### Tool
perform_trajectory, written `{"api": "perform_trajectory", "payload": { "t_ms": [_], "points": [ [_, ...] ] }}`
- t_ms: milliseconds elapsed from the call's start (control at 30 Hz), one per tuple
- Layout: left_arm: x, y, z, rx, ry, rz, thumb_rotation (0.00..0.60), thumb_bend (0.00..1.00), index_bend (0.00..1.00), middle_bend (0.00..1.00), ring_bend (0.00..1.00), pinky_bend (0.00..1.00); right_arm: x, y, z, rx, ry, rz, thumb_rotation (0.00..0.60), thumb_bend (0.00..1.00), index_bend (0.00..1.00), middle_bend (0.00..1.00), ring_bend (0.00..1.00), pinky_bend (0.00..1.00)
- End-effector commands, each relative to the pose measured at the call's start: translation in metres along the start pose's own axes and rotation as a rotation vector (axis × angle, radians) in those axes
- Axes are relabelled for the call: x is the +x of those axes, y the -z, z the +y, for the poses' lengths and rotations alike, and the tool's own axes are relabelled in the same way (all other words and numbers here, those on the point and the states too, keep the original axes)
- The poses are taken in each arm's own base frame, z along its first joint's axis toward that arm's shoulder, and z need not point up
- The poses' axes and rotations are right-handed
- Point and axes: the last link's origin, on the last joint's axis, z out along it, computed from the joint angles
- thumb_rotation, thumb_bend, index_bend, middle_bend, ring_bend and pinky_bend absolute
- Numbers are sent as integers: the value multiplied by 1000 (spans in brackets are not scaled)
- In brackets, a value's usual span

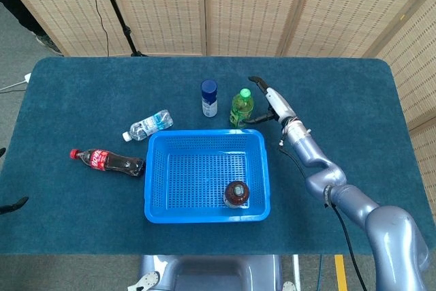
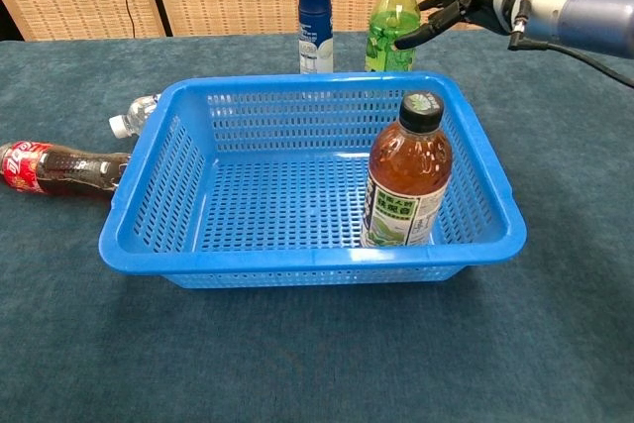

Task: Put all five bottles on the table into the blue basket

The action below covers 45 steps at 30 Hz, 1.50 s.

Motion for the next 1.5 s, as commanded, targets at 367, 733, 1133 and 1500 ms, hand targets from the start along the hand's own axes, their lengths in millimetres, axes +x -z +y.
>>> {"api": "perform_trajectory", "payload": {
  "t_ms": [367, 733, 1133, 1500],
  "points": [
    [-2, -6, -5, 31, 0, -9, 600, 22, 0, 0, 0, 0, -30, -23, -6, 18, -26, 54, 600, 0, 191, 289, 147, 215],
    [-4, -8, -4, 31, -2, -17, 600, 22, 0, 0, 0, 0, -27, -23, -7, 39, -65, 147, 600, 280, 641, 723, 599, 589],
    [-1, -3, -3, 4, 10, -17, 600, 22, 0, 0, 0, 0, 10, 15, -31, 242, -40, 177, 600, 340, 640, 731, 614, 619],
    [-3, 0, 2, -21, 5, -23, 600, 22, 0, 0, 0, 0, 44, 103, -82, 437, -33, 148, 600, 341, 639, 731, 617, 619]
  ]
}}
